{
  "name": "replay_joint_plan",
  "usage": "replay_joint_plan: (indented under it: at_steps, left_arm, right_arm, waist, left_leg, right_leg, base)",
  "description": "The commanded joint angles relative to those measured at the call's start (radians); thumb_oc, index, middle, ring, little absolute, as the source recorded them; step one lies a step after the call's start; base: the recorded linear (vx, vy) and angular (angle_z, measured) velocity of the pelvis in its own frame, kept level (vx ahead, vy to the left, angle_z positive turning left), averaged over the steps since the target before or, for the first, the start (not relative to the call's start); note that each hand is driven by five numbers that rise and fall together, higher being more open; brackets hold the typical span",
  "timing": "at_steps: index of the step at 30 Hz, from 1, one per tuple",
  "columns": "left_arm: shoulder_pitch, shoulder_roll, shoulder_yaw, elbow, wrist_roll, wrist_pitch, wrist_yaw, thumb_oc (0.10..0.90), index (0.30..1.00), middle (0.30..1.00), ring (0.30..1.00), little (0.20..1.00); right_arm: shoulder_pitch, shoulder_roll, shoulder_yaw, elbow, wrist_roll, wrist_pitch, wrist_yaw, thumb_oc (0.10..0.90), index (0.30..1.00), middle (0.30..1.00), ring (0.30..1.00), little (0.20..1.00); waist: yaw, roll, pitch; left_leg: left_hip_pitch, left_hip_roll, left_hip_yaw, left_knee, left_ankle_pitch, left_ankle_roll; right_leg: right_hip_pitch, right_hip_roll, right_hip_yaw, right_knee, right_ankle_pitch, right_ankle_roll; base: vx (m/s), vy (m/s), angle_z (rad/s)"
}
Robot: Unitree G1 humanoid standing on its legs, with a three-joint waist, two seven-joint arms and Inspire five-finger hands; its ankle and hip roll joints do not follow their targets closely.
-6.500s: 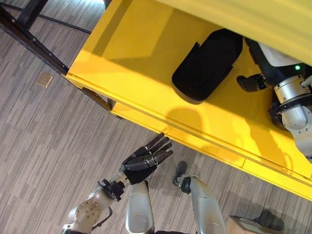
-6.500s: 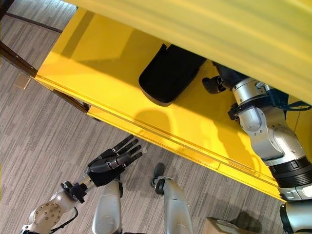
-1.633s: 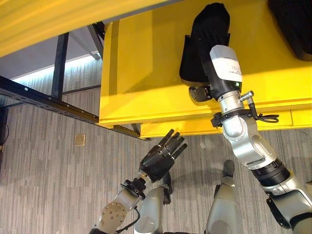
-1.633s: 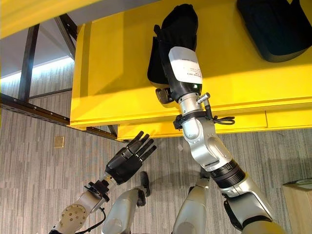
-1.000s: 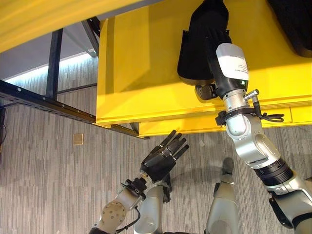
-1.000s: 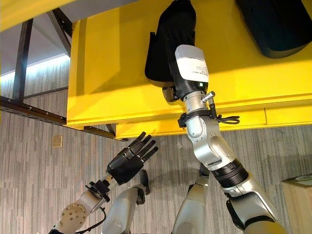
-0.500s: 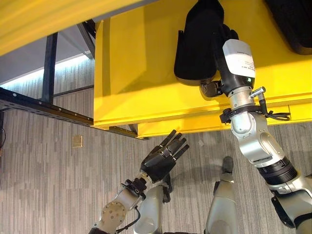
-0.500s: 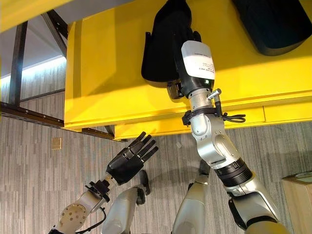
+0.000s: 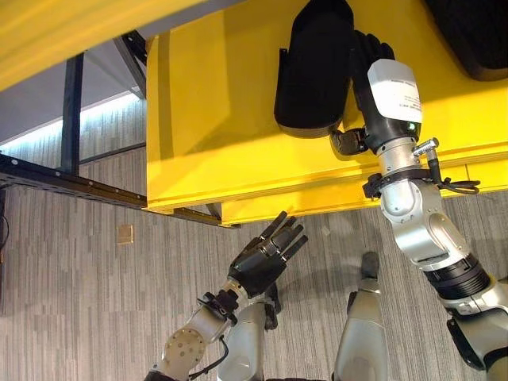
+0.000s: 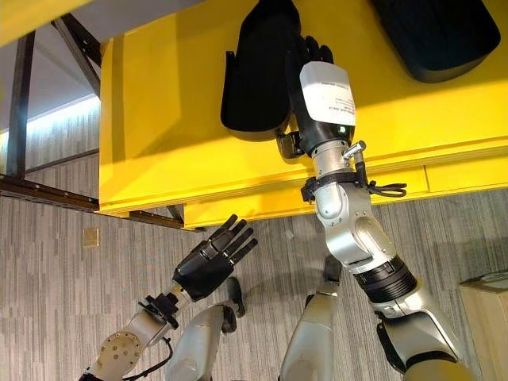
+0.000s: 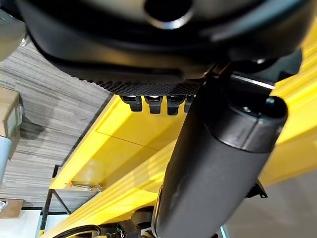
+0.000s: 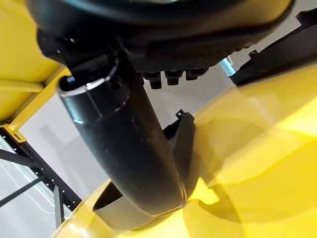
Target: Move parts from the plastic box to the shelf.
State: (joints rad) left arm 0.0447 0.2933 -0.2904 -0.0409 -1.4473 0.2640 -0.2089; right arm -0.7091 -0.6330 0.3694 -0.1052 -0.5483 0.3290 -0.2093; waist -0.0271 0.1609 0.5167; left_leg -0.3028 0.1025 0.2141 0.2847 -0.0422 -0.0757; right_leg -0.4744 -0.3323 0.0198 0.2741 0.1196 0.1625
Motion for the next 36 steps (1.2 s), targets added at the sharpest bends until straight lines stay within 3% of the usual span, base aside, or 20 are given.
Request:
replay_joint_plan:
  at_steps: [1,23,36]
  left_arm:
    - [0.020,0.007,0.008,-0.190,-0.042,-0.006,-0.078,0.900,1.000,1.000,1.000,1.000]
    - [0.026,0.013,0.012,-0.224,-0.064,-0.028,-0.078,0.900,1.000,1.000,1.000,1.000]
    - [0.026,0.018,0.020,-0.230,-0.065,-0.033,-0.082,0.900,1.000,1.000,1.000,1.000]
  right_arm:
    - [-0.189,-0.019,-0.036,-0.151,-0.049,-0.064,-0.028,0.900,1.000,1.000,1.000,1.000]
    - [-0.213,-0.002,0.017,-0.197,-0.036,-0.076,-0.021,0.900,1.000,1.000,1.000,1.000]
    - [-0.211,0.015,0.025,-0.207,-0.001,-0.075,-0.021,0.900,1.000,1.000,1.000,1.000]
  waist:
    - [-0.003,0.051,0.003]
    - [0.014,0.068,0.003]
    - [0.030,0.063,0.003]
  left_leg:
    - [-0.017,-0.026,-0.040,0.035,-0.031,0.045]
    - [-0.121,-0.039,-0.043,0.080,-0.041,0.052]
    - [-0.181,-0.043,-0.051,0.163,-0.080,0.065]
  right_leg:
    - [0.019,0.041,-0.018,0.213,-0.226,-0.064]
    - [-0.089,0.034,-0.015,0.269,-0.244,-0.076]
    - [-0.125,0.026,-0.014,0.339,-0.275,-0.085]
  base:
    - [0.00,0.000,0.00]
    - [-0.01,0.013,-0.01]
    - [-0.02,0.007,0.05]
